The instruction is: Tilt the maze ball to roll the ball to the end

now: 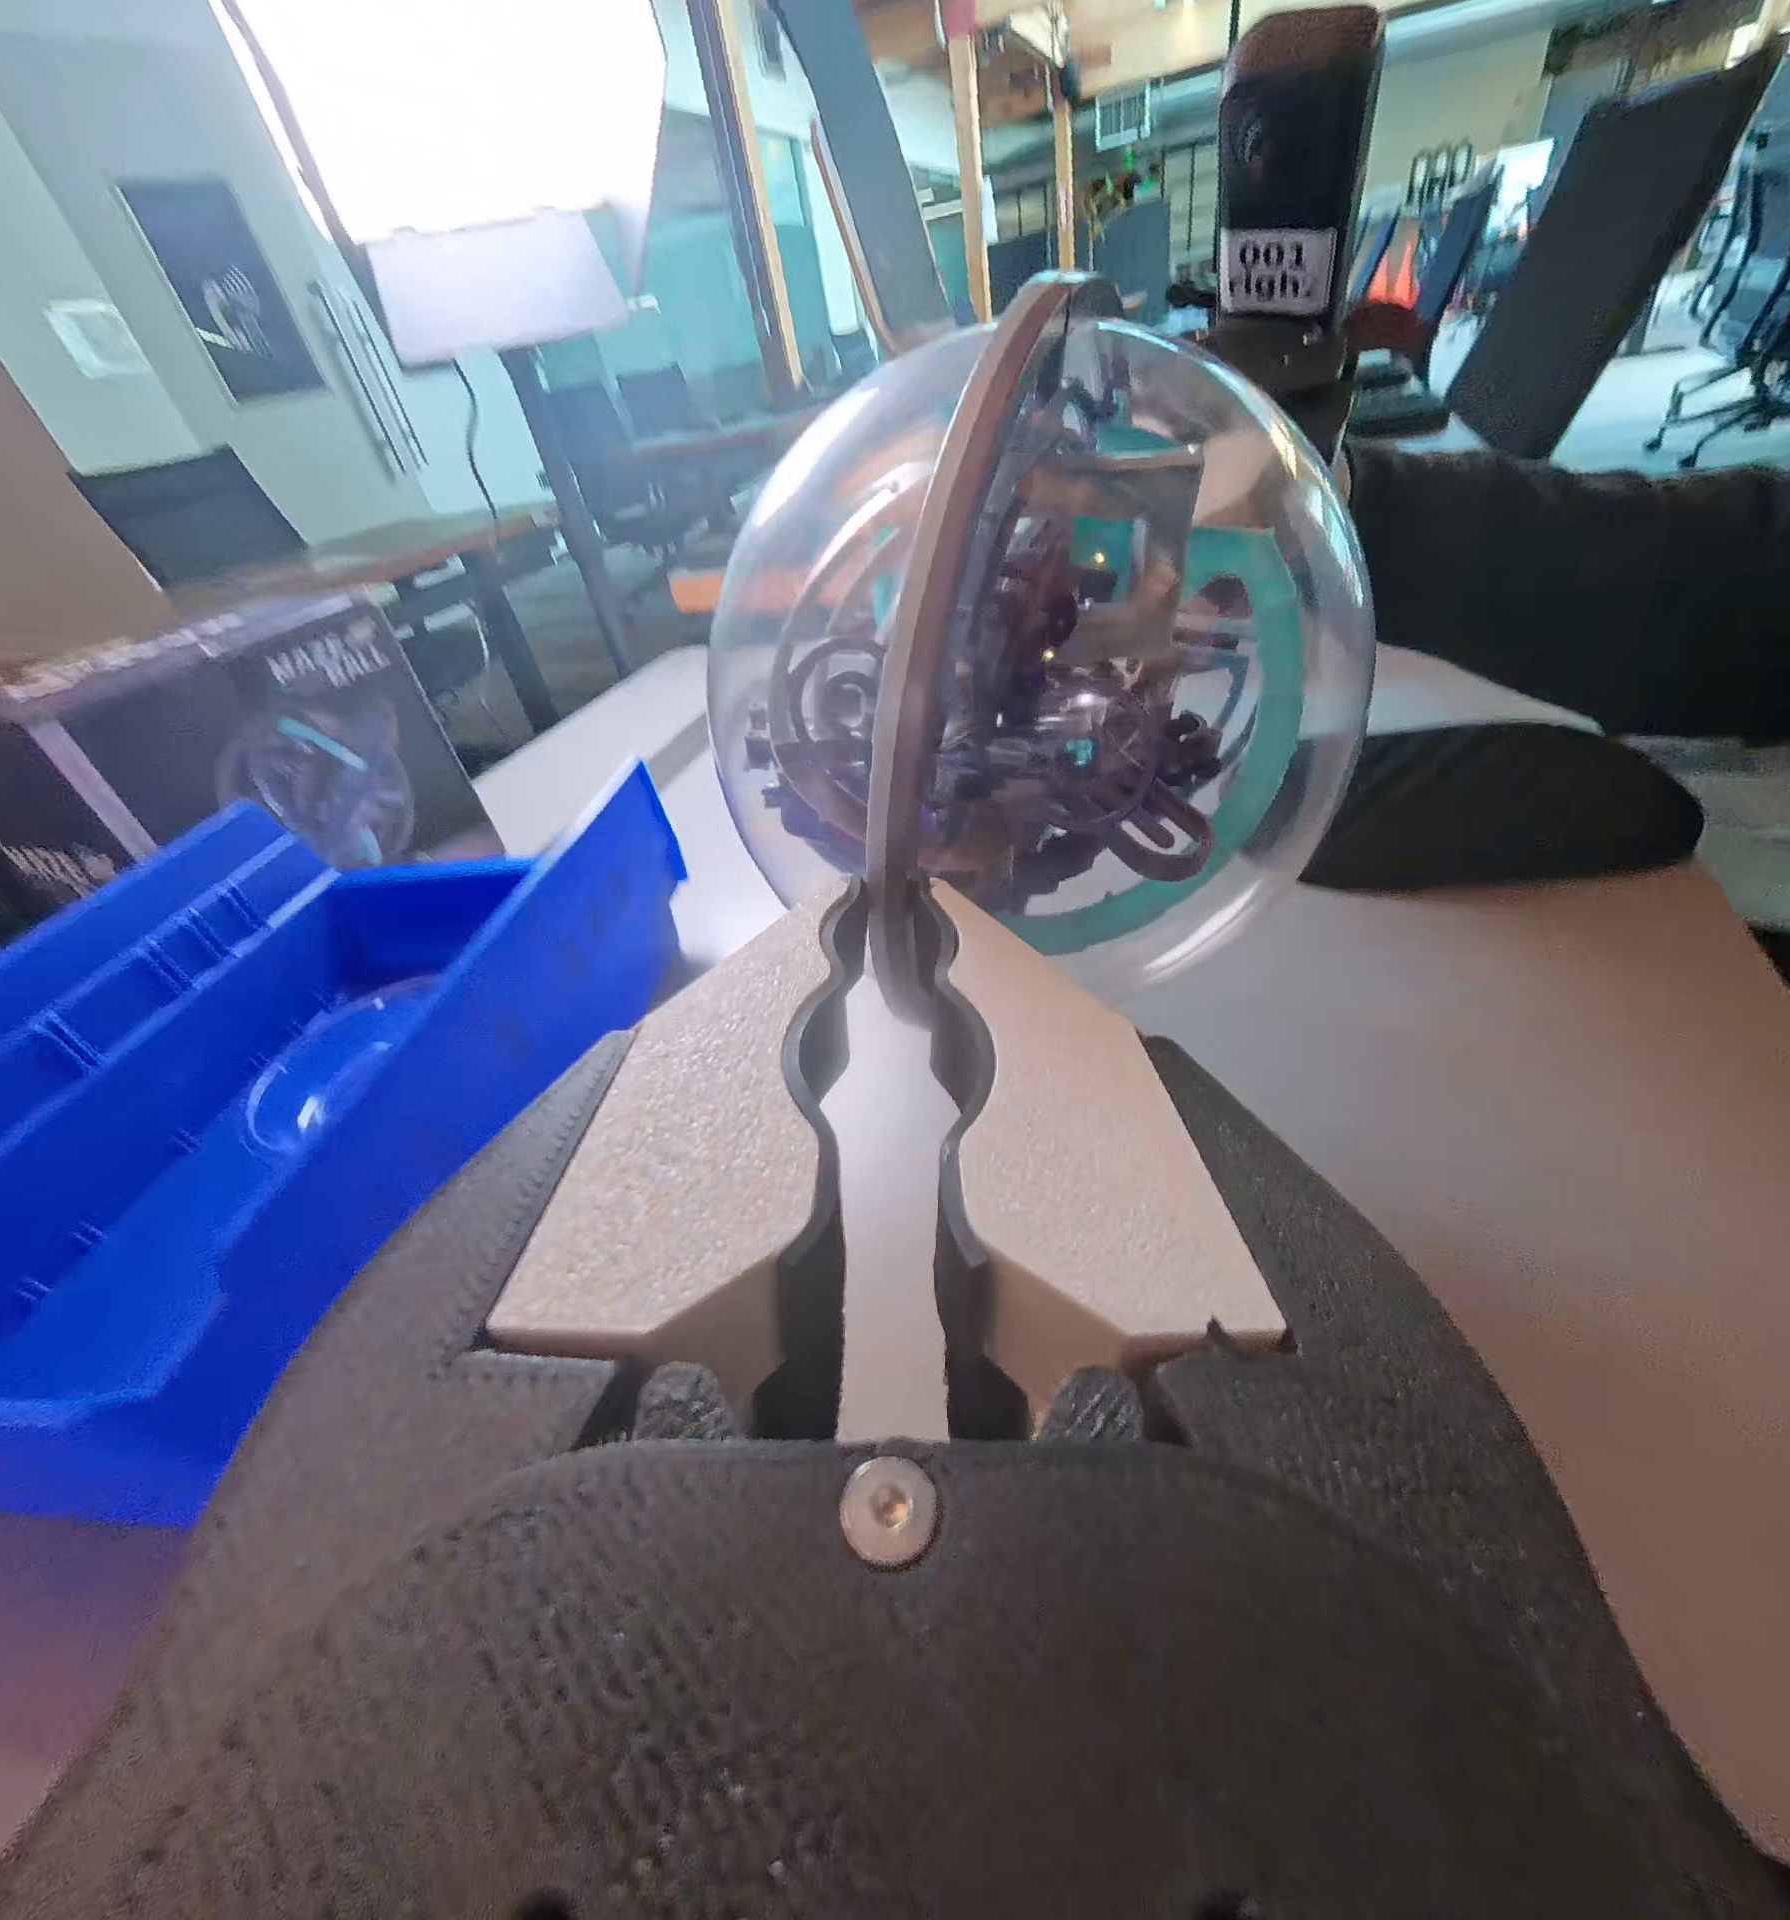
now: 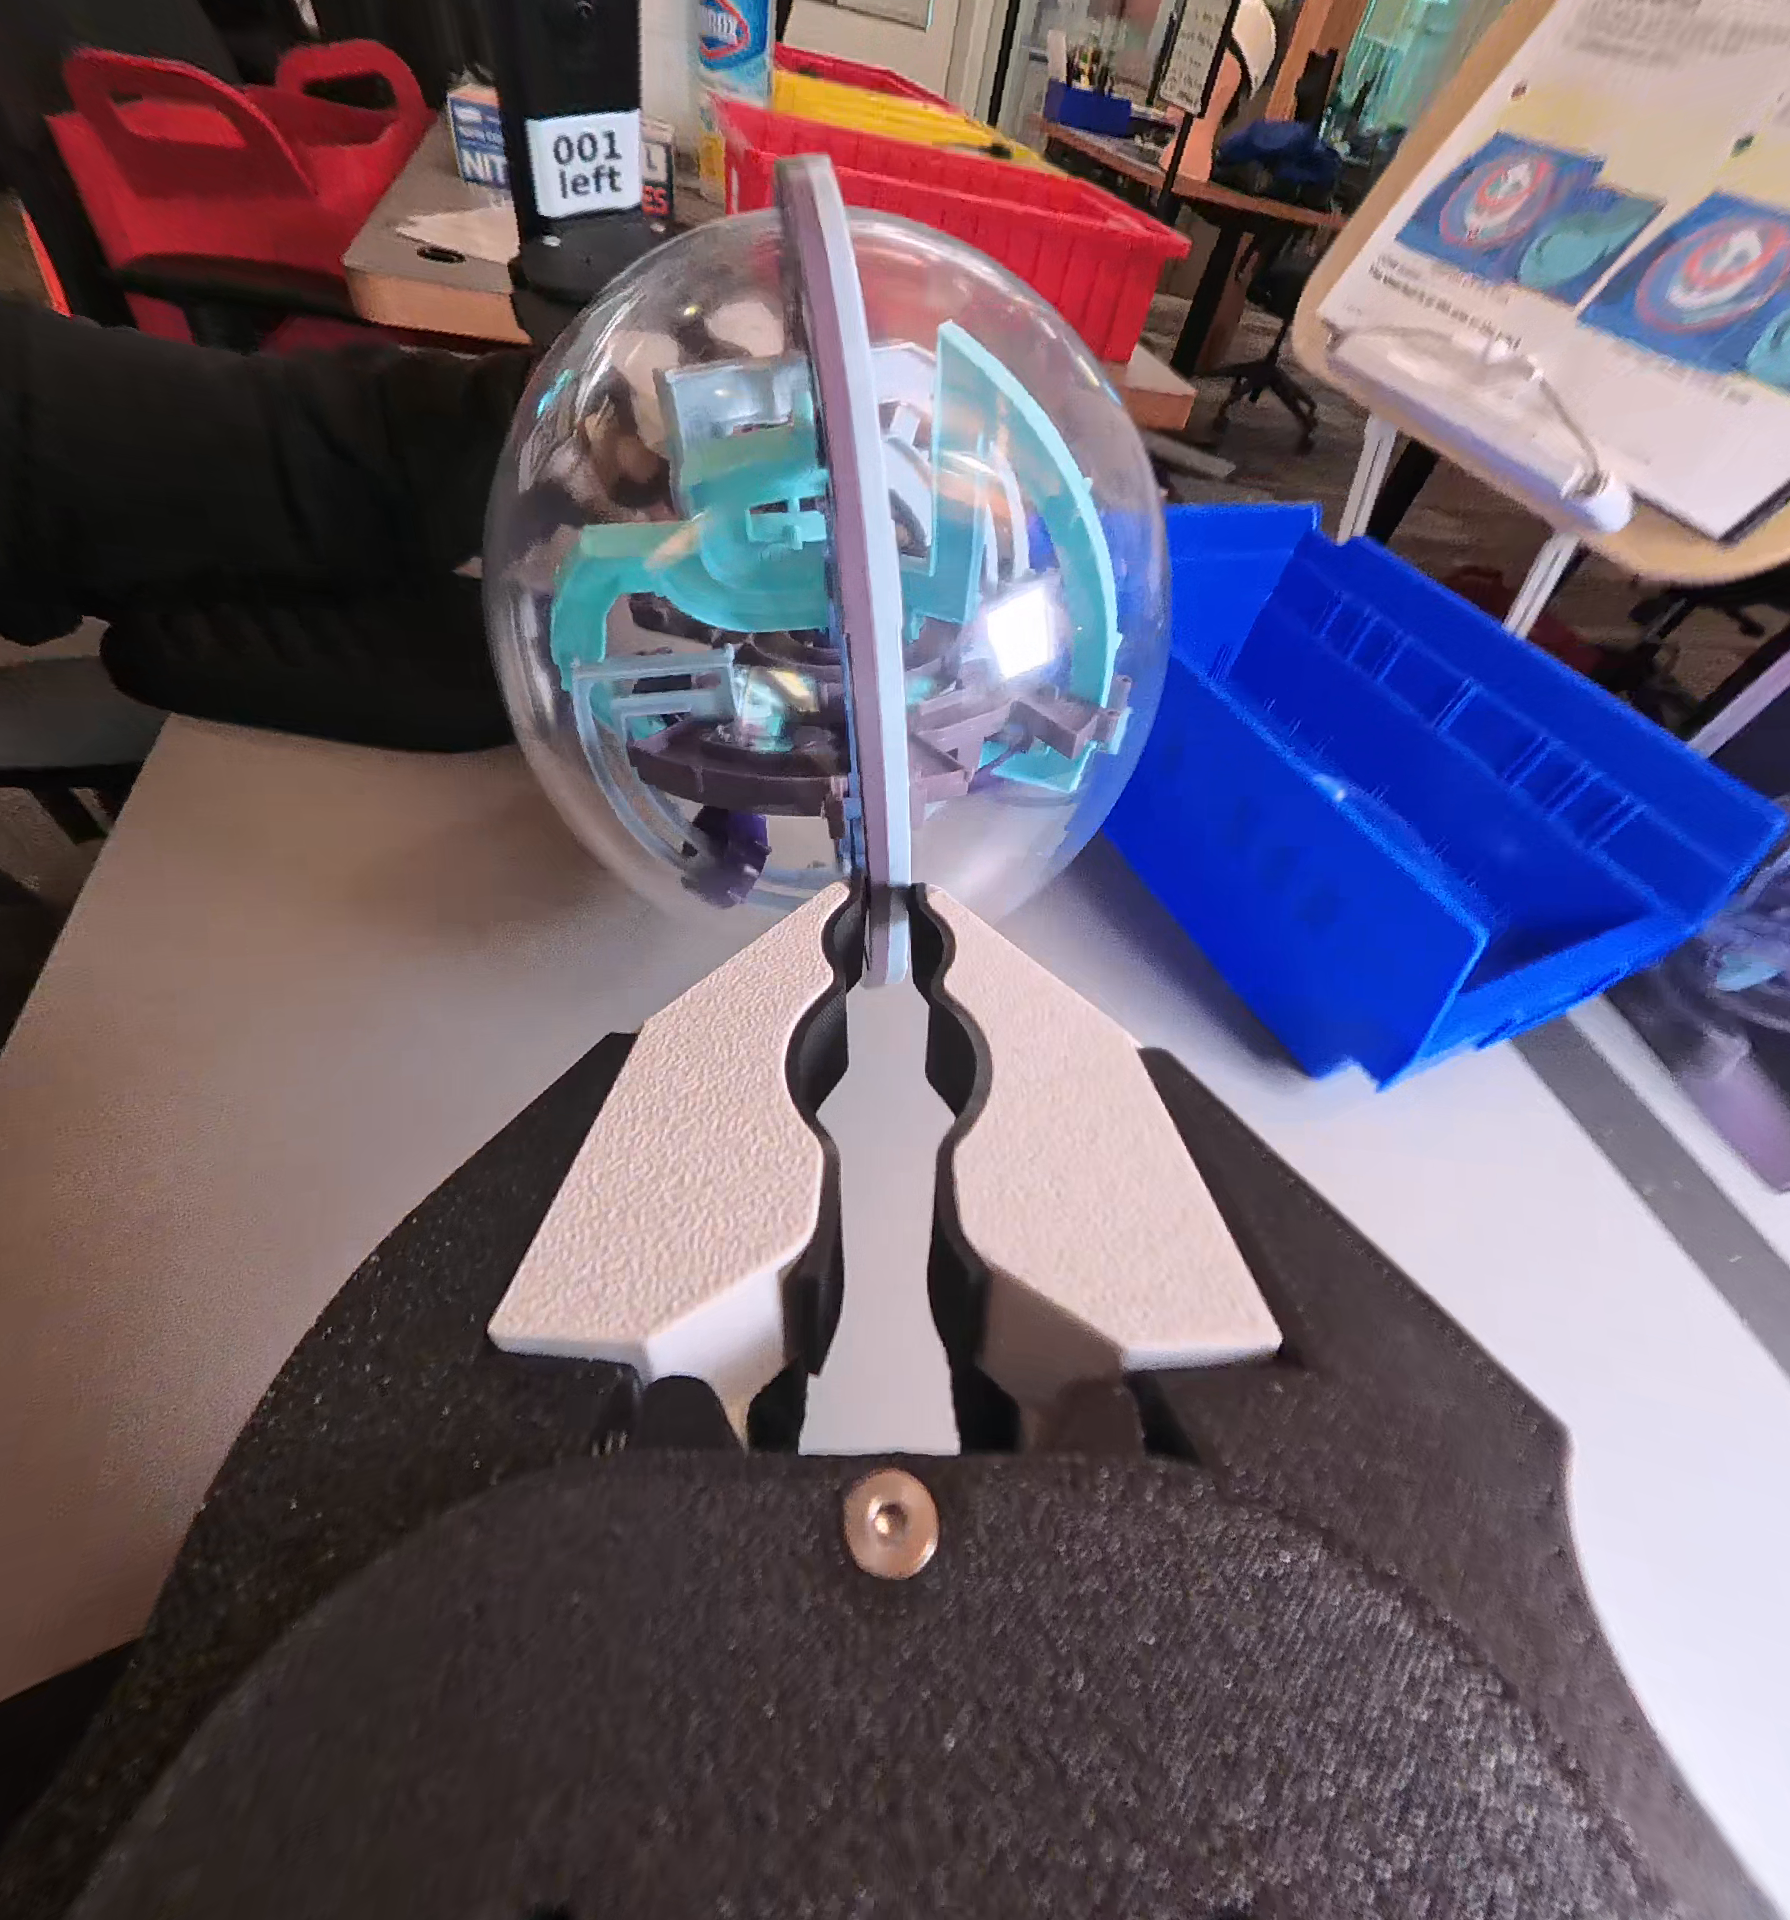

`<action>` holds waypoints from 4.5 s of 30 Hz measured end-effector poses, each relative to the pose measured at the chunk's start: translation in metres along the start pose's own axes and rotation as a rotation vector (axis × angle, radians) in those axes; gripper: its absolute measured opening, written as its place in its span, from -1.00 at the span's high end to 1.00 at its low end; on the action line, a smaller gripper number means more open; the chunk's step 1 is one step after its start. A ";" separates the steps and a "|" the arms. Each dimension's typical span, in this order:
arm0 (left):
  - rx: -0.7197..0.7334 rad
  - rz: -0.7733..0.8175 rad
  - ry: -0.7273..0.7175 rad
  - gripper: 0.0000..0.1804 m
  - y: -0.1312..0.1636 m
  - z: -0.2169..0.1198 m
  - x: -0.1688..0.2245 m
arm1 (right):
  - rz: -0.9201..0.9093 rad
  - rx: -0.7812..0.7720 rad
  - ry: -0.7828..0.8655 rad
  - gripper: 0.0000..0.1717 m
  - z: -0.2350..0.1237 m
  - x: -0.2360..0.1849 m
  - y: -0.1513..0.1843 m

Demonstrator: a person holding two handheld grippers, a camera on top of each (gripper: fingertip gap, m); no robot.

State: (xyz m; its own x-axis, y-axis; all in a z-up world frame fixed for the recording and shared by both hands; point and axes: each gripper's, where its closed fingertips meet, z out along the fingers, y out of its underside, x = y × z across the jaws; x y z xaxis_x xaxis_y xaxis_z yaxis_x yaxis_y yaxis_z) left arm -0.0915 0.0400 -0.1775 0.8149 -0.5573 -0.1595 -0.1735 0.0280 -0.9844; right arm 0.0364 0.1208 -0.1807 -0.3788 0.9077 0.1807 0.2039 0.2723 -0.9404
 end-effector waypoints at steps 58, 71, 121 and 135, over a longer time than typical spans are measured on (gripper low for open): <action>0.151 0.198 -0.131 0.95 -0.199 -0.055 0.023 | 0.020 0.223 -0.091 0.94 -0.048 -0.025 -0.175; 0.139 0.121 -0.118 0.95 -0.173 -0.053 0.022 | 0.103 0.208 -0.126 0.94 -0.035 -0.027 -0.147; 0.055 -0.261 -0.011 0.95 -0.054 -0.018 0.040 | 0.461 0.060 -0.255 0.94 -0.011 -0.052 -0.004; 0.107 -0.199 0.001 0.95 -0.054 -0.017 0.044 | 0.372 0.047 -0.254 0.94 -0.016 -0.050 -0.007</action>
State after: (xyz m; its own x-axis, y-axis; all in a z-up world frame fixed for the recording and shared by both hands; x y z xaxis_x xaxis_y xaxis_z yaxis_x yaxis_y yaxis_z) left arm -0.0562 -0.0001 -0.1299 0.8266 -0.5614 0.0390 0.0506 0.0052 -0.9987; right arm 0.0680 0.0787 -0.1791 -0.4980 0.8325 -0.2427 0.3292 -0.0774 -0.9411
